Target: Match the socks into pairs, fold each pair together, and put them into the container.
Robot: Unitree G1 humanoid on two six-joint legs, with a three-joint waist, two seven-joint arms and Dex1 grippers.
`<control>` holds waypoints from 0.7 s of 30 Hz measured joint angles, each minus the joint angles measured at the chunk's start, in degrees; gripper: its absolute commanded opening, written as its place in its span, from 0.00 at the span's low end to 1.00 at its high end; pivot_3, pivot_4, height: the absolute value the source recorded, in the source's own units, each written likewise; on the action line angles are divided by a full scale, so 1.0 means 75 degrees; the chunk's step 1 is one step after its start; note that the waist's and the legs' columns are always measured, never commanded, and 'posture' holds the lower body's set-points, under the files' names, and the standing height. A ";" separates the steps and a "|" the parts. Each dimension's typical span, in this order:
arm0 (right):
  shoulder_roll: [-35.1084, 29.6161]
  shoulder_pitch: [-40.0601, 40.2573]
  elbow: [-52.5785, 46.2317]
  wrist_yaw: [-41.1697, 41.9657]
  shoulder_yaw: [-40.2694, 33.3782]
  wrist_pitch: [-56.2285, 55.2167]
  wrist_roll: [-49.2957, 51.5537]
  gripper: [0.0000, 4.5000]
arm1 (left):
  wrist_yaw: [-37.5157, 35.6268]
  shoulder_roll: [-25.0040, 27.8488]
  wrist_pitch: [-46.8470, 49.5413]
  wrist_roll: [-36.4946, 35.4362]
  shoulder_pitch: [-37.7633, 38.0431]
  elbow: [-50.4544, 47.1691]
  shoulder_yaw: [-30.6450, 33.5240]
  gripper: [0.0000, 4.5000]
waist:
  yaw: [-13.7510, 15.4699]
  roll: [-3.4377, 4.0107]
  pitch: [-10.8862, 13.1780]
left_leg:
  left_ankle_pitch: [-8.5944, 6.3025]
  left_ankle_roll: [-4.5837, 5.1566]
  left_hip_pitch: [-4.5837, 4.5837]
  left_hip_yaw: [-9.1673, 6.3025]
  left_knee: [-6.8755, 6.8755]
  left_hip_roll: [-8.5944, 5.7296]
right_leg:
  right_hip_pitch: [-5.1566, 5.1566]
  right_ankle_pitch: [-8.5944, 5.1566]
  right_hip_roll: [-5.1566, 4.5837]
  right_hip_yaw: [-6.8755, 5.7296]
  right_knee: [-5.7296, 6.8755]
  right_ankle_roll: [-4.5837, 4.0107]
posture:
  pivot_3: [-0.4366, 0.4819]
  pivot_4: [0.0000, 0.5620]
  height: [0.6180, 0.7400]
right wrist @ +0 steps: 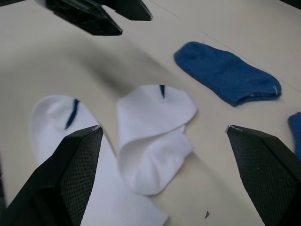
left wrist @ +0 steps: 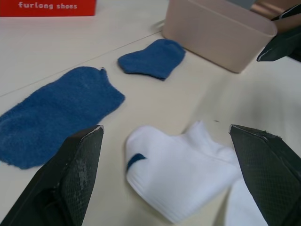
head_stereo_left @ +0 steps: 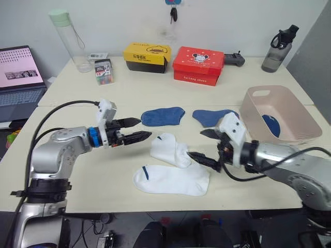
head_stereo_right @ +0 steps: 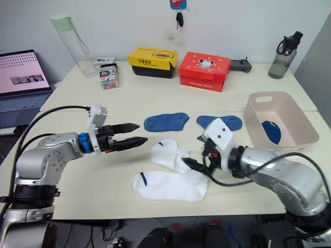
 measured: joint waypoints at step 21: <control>0.2544 -0.0096 0.3114 0.0074 0.0989 -0.1010 -0.2392 0.04 | -0.1124 0.0414 -0.1172 0.0959 -0.0231 0.0678 -0.1151 1.00 | -0.0108 0.0007 -0.0001 | 0.0000 -0.0001 0.0003 -0.0002 -0.0005 0.0000 | -0.0012 0.0000 0.0004 0.0003 0.0010 -0.0001 | 0.48 0.27 0.88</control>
